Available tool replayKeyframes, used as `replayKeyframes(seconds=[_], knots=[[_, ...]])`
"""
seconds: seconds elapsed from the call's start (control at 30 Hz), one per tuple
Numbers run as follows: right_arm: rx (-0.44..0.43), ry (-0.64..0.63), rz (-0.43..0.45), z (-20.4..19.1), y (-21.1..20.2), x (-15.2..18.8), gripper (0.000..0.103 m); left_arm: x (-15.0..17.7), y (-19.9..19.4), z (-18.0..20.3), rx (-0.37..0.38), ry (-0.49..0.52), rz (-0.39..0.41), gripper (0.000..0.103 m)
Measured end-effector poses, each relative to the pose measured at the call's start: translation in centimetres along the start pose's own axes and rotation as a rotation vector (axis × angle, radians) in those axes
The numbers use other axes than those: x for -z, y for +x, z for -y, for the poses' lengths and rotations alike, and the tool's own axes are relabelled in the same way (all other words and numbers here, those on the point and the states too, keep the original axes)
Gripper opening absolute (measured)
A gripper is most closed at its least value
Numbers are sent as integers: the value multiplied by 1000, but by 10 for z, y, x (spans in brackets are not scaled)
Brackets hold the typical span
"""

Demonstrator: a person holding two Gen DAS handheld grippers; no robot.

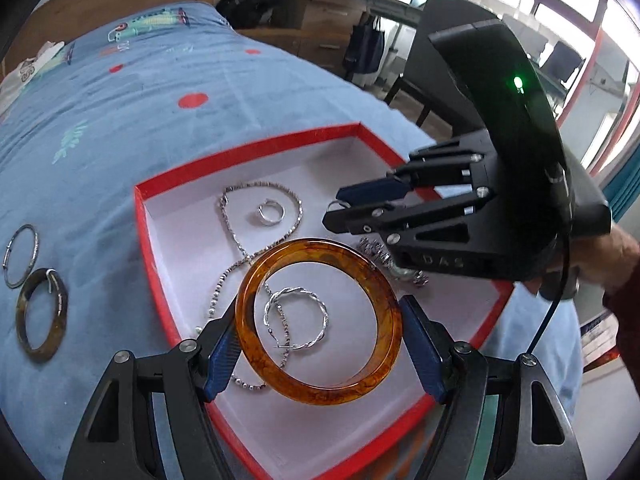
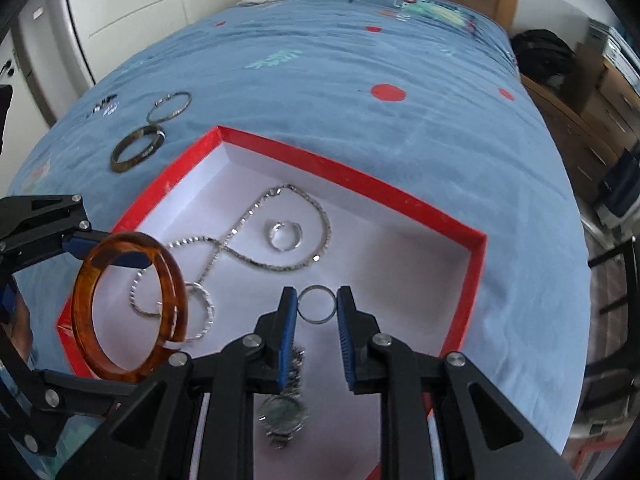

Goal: Organize jewelry
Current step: 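Carry the amber bangle and silver ring into the red box and release both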

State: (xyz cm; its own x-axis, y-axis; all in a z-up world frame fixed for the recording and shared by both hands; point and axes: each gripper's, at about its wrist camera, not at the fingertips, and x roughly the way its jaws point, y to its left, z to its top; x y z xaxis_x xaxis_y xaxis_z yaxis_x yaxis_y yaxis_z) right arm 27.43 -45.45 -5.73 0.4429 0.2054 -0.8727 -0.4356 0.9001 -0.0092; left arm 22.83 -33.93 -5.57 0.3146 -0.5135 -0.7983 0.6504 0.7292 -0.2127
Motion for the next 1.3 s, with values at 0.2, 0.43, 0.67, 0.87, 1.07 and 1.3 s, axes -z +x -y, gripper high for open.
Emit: replayKeyframes(seconds=[0.2,0.43,0.67,0.87,1.07,1.3], knots=[[-20,-56,-9,0,7,-3,19,4,14,0,-22,29,-39,72],[-34,-100,-23,-4,7,-2,20,8,18,2,-44,55,-53,73],[-38,-111,-33,-5,6,0,20,7,24,7,-50,92,-68,73],[-45,-142,-51,-6,4,3,20,9,33,15,-75,144,-68,73],[-47,-156,-52,-7,3,6,20,12,30,17,-68,149,-57,73],[-37,-147,-36,-7,2,8,21,10,28,17,-62,145,-58,73]])
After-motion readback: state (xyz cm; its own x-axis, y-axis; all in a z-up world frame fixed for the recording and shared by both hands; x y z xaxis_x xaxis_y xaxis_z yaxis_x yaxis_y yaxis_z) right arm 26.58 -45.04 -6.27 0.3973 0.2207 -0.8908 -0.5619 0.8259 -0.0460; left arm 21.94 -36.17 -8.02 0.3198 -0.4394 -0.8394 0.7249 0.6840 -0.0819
